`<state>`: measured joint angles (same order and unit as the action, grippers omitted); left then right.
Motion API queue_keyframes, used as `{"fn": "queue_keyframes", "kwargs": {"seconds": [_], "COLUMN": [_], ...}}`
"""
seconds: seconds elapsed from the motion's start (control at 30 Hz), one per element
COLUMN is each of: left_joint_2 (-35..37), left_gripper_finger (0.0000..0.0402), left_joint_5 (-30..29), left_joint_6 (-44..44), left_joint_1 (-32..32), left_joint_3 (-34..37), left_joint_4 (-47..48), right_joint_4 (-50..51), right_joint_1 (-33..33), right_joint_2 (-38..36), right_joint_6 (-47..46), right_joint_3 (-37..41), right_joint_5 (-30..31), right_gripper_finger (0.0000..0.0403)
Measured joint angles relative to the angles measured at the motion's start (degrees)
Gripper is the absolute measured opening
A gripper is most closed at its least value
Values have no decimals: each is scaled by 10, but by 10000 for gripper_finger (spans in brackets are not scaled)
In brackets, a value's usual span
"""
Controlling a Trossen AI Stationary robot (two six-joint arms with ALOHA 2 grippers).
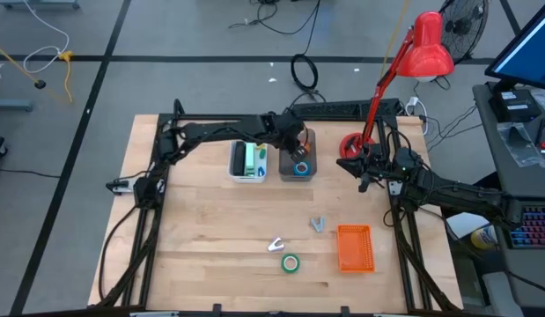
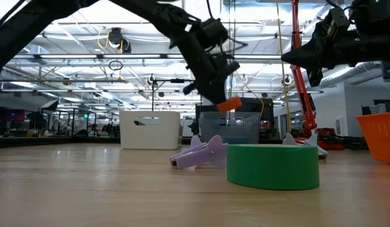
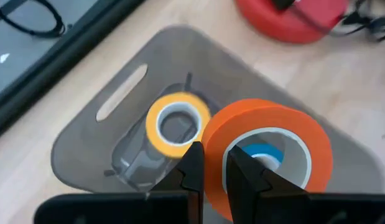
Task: Pick and place Stapler, Stapler remover, tape
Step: Put the orange tape into the black bin
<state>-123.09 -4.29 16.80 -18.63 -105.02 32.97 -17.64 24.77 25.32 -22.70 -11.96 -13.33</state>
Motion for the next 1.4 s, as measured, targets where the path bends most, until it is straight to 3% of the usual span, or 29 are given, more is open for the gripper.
{"fn": "queue_keyframes", "kwargs": {"seconds": [0.33, 0.57, 1.13, 1.4], "left_joint_2": [-53, -52, -52, -52], "left_gripper_finger": [36, 36, 37, 112], "left_joint_5": [-7, -31, -27, -28], "left_joint_6": [-2, 3, 17, 34], "left_joint_1": [-10, -27, -39, -39], "left_joint_3": [1, 1, 3, 3], "left_joint_4": [-1, 13, 20, 20], "right_joint_4": [4, 4, 4, 4], "right_joint_1": [0, 0, 0, 0], "right_joint_2": [1, 2, 2, 2], "right_joint_6": [0, -1, 0, 0], "right_joint_3": [0, 0, 0, 0], "right_joint_5": [0, 0, 0, 0], "right_gripper_finger": [4, 4, 4, 4]}}
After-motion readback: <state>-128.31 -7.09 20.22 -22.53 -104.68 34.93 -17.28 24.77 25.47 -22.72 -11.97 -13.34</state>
